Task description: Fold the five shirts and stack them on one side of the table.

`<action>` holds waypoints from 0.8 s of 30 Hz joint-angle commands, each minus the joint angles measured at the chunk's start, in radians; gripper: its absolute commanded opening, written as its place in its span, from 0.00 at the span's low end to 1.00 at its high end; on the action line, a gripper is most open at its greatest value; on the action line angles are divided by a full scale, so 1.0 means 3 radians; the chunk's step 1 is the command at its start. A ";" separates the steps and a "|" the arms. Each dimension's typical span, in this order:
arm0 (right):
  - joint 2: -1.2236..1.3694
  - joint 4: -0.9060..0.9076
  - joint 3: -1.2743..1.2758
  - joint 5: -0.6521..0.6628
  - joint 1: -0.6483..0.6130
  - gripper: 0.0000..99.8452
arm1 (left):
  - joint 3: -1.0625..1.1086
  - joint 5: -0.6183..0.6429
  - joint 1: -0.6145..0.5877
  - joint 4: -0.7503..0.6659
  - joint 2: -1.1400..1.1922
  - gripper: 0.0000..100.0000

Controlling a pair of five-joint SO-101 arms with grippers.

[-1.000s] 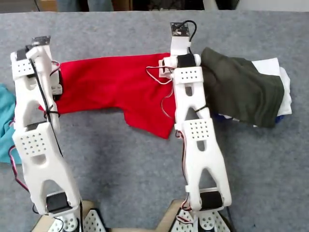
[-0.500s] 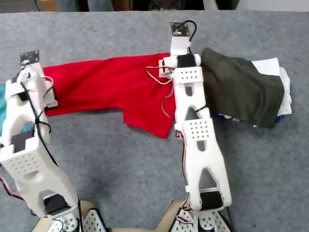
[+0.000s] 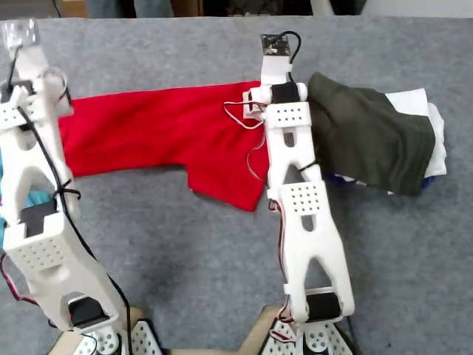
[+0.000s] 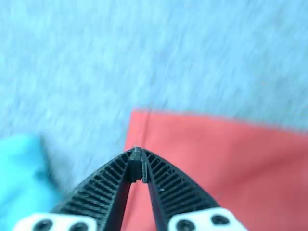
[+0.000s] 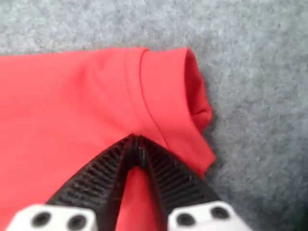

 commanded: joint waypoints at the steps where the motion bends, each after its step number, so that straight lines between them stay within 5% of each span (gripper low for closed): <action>1: -0.0008 -0.0005 -0.0125 -0.0005 0.0102 0.01 | -0.0320 0.0327 0.0161 -0.0455 0.0465 0.03; 13: -0.0013 0.0010 -0.0146 -0.0005 0.0102 0.01 | -0.2621 0.0542 -0.0079 -0.0491 0.2521 0.03; 18: -0.0156 0.0251 -0.0212 0.0026 0.0092 0.01 | -0.3634 0.0563 -0.0079 0.0000 0.3038 0.03; 24: -0.0760 0.0706 -0.0202 0.0573 0.0087 0.01 | -0.4222 0.0568 -0.0095 0.0327 0.3324 0.03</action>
